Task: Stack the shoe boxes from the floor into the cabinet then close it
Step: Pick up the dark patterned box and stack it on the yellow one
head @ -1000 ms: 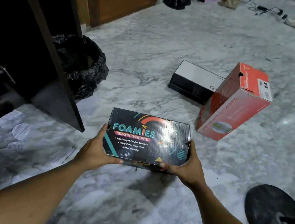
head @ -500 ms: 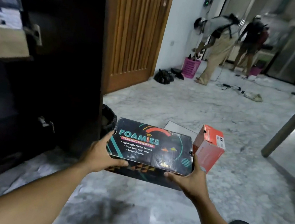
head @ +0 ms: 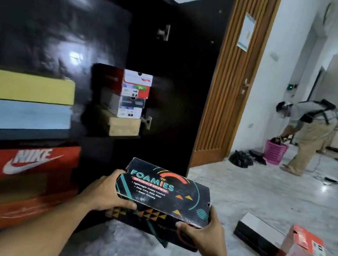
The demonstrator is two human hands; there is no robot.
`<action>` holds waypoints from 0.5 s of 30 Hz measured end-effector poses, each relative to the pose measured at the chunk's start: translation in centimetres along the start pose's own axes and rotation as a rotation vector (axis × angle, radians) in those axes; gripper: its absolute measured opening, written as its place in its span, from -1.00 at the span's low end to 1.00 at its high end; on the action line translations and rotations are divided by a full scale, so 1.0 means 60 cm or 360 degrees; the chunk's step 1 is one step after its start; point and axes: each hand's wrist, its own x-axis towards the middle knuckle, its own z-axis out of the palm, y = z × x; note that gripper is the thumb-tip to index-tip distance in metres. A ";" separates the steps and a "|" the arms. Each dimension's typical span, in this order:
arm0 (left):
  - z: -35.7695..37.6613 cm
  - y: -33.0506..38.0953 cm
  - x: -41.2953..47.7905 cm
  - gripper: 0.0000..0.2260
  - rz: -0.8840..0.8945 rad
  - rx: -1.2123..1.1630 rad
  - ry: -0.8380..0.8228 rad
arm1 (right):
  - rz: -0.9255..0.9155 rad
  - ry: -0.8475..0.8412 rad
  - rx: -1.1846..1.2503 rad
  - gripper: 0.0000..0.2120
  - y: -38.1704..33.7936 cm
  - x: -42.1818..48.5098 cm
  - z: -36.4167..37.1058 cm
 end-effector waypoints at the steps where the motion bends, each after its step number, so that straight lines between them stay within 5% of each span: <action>1: -0.035 -0.010 -0.011 0.02 -0.0026 0.0027 0.0064 | -0.0033 -0.0057 0.0044 -0.25 -0.022 0.012 0.025; 4: -0.131 -0.034 -0.046 -0.02 -0.0115 -0.0057 0.0242 | -0.0131 -0.0155 0.0196 -0.21 -0.103 0.047 0.094; 8: -0.238 -0.046 -0.078 -0.01 -0.0195 -0.0080 0.0581 | -0.0261 -0.0318 0.0416 -0.45 -0.217 0.096 0.164; 15: -0.363 -0.039 -0.075 -0.02 -0.0207 -0.0093 0.1069 | -0.0506 -0.0513 0.0749 -0.36 -0.367 0.199 0.245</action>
